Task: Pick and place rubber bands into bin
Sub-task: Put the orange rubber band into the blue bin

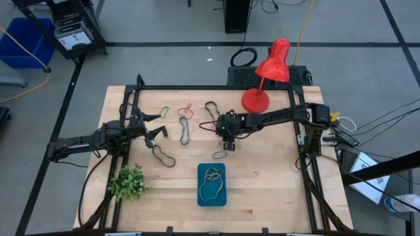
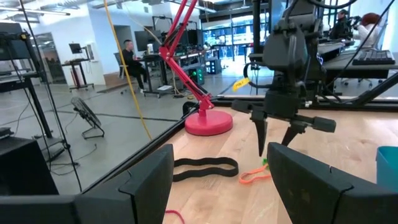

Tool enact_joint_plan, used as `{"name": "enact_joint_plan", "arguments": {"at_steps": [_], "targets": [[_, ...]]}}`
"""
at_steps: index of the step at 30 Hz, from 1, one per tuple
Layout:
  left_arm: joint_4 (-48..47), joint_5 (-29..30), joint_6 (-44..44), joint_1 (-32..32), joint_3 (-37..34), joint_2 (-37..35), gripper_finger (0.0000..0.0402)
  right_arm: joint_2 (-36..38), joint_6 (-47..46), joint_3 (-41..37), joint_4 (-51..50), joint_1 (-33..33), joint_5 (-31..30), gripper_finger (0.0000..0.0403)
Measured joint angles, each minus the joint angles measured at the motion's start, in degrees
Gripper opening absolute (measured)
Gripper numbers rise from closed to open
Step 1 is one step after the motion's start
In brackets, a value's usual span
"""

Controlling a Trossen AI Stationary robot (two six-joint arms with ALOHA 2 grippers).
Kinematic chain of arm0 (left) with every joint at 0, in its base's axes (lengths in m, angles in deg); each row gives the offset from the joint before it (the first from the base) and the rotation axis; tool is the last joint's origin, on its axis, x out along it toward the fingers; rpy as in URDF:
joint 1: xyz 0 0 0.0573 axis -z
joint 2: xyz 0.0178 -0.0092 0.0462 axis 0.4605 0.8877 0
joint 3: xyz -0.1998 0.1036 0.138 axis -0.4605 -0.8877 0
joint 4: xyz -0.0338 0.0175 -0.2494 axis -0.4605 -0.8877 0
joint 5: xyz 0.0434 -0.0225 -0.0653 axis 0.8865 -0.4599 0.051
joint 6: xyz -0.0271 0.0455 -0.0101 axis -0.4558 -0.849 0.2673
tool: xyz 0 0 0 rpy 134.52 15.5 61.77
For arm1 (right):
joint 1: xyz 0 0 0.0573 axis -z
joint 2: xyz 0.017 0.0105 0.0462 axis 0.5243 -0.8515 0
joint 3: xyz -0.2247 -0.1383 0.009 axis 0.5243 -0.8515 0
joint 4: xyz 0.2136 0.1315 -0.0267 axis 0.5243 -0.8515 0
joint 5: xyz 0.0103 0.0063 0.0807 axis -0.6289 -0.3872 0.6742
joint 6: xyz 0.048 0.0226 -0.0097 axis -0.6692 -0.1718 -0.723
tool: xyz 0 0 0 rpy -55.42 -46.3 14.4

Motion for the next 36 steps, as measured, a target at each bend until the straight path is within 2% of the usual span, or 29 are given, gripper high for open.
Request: {"name": "enact_joint_plan", "arguments": {"at_steps": [4,8,16,23,29,36], "targets": [[0.0,0.0,-0.1,0.0,0.0,0.0,0.0267,0.0,-0.1,0.0,0.0,0.3,0.1,0.0131],[0.0,0.0,-0.1,0.0,0.0,0.0,0.0267,-0.8,-0.1,0.0,1.2,0.3,2.7,0.0131],[0.0,0.0,-0.2,0.0,0.0,0.0,0.0267,-2.4,-0.2,0.0,3.2,0.8,2.7,0.0124],[0.0,0.2,-0.3,0.0,0.0,1.1,0.0267,-3.1,-0.2,0.0,2.5,1.5,2.8,0.0076],[0.3,0.4,-0.3,0.0,0.0,2.0,0.0267,-3.0,-0.2,0.0,2.3,1.5,2.8,0.0012],[0.5,0.4,-0.4,0.0,0.0,2.4,0.0267,-2.9,-0.2,0.0,2.3,1.4,2.7,0.0003]]}}
